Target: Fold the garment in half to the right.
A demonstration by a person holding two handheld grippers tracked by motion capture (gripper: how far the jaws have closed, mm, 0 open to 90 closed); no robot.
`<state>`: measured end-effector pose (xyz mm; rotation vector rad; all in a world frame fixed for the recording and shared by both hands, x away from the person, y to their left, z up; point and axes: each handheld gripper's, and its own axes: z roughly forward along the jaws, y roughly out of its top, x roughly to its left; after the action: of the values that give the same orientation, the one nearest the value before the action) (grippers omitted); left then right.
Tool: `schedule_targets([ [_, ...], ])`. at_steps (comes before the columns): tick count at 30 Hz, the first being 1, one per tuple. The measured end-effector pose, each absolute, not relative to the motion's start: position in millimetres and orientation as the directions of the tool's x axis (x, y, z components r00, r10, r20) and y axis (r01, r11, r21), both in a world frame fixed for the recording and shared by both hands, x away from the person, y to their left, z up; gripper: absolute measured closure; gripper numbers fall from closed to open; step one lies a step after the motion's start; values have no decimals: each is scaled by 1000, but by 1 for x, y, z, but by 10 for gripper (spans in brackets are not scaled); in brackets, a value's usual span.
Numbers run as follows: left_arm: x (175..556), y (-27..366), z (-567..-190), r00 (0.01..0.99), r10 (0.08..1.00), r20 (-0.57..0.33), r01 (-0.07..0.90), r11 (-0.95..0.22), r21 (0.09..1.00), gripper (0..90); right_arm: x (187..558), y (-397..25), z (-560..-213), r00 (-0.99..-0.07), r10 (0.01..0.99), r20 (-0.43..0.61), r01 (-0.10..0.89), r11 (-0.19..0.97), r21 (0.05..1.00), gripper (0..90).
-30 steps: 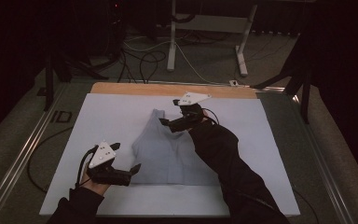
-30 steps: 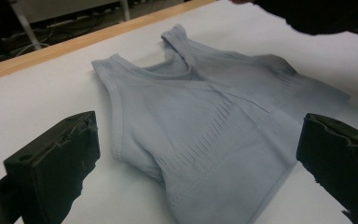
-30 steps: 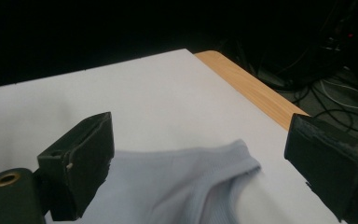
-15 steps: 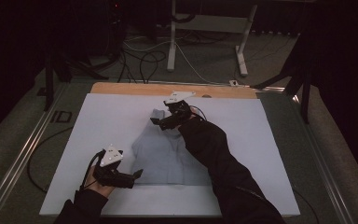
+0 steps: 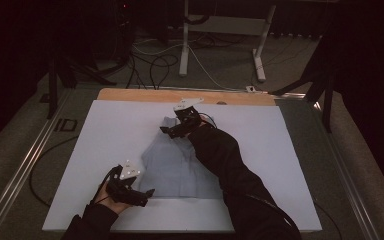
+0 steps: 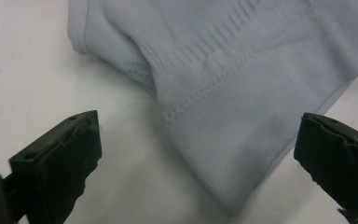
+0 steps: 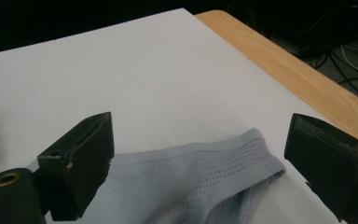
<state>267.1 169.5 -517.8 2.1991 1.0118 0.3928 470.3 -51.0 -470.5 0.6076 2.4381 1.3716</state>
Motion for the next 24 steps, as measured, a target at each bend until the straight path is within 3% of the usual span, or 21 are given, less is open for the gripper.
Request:
schedule_targets([
  [11,272,170,-526,661,748,-50,593,-481,645,292,480,-45,-480,-869,495,-20,248,471,847,83],
  [14,273,169,-528,657,751,-71,608,-471,638,327,481,-44,-481,-869,494,-20,249,473,845,83],
  [16,272,169,-527,665,739,-112,617,-458,640,413,482,-43,-481,-868,496,-19,252,472,845,84],
  [19,271,168,-527,663,743,-91,614,-469,635,445,483,-43,-481,-868,495,-25,247,476,844,83],
  [24,264,164,-526,690,718,-91,597,-494,632,573,484,-42,-480,-868,495,-26,248,479,842,84],
])
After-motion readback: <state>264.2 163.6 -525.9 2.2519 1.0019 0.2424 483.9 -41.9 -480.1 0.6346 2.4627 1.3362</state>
